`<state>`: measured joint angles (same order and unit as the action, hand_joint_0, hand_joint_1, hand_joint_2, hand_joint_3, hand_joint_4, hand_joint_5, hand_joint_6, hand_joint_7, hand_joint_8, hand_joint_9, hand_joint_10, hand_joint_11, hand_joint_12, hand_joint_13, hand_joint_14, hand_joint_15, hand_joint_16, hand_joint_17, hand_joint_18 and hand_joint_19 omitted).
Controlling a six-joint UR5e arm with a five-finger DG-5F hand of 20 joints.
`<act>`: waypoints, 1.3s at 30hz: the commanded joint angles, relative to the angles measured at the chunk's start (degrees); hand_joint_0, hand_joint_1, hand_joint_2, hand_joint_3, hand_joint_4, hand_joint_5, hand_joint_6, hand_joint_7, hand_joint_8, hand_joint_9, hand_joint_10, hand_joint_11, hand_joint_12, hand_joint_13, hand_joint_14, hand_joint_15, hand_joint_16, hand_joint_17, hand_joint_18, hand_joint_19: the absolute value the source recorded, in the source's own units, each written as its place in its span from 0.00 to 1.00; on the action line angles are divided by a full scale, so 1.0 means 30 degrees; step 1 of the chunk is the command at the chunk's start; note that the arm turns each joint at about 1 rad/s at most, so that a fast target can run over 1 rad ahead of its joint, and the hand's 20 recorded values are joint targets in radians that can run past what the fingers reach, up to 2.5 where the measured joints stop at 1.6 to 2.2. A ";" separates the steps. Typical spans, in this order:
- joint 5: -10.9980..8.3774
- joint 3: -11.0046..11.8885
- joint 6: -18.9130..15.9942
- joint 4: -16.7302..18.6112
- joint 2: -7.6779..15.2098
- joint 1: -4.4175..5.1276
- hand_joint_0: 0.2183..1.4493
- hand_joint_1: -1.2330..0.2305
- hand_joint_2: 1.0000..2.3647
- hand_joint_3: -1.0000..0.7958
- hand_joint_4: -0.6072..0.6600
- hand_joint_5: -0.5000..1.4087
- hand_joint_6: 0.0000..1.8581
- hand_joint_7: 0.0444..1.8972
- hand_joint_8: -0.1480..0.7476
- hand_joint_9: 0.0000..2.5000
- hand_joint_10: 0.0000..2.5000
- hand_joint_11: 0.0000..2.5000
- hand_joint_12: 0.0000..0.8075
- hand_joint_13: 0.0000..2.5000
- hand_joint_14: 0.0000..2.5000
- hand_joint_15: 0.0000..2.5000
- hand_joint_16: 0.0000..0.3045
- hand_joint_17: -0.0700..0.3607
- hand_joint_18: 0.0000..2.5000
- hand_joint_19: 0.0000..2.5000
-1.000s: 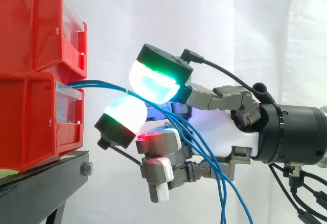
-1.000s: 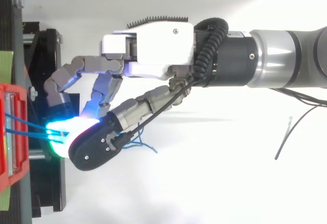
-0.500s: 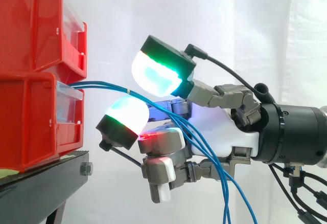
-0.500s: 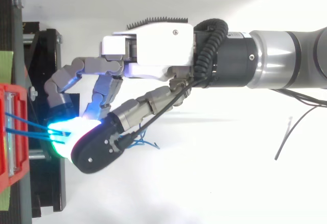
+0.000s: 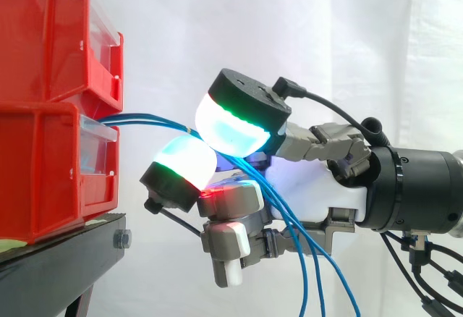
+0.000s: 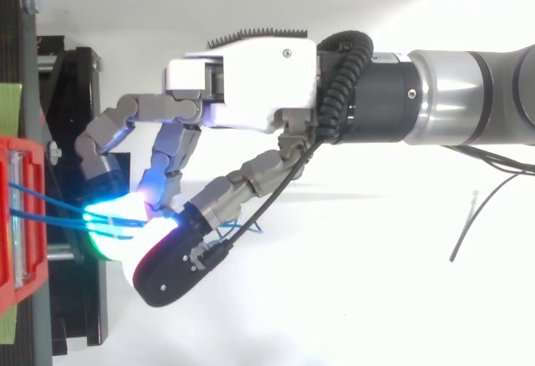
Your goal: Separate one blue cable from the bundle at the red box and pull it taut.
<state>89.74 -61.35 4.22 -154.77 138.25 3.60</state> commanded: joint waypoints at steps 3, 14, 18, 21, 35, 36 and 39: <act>0.0000 -0.0001 0.0000 0.0000 0.0000 0.0001 0.46 0.20 0.00 0.28 0.57 0.16 0.47 0.60 0.46 0.44 0.01 0.53 0.43 0.44 0.01 0.34 0.15 0.41 0.35 0.31; 0.0000 -0.0001 0.0000 -0.0059 0.0000 0.0001 0.27 0.25 0.00 0.28 0.60 0.17 0.47 0.58 0.48 0.47 0.01 0.54 0.44 0.45 0.01 0.34 0.16 0.41 0.35 0.32; 0.0000 -0.0001 0.0000 -0.0059 0.0000 0.0001 0.25 0.31 0.00 0.28 0.61 0.17 0.46 0.57 0.48 0.47 0.01 0.54 0.45 0.45 0.01 0.35 0.16 0.42 0.36 0.32; 0.0000 -0.0001 0.0000 -0.0059 0.0000 0.0001 0.26 0.36 0.00 0.28 0.61 0.17 0.46 0.57 0.48 0.47 0.01 0.54 0.44 0.45 0.01 0.35 0.16 0.41 0.36 0.33; 0.0030 -0.0001 0.0000 -0.0059 0.0000 0.0001 0.41 0.24 0.01 0.33 0.51 0.17 0.46 0.62 0.46 0.45 0.01 0.54 0.43 0.44 0.01 0.35 0.15 0.41 0.35 0.33; 0.0030 -0.0001 0.0030 -0.0059 0.0000 0.0001 0.42 0.23 0.00 0.31 0.50 0.17 0.46 0.63 0.45 0.45 0.01 0.54 0.43 0.44 0.01 0.35 0.15 0.41 0.35 0.32; 0.0030 -0.0001 0.0030 -0.0059 0.0000 0.0001 0.46 0.21 0.00 0.28 0.52 0.17 0.47 0.62 0.46 0.45 0.01 0.54 0.43 0.44 0.01 0.34 0.15 0.41 0.35 0.31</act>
<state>89.82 -61.35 4.27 -154.95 138.25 3.60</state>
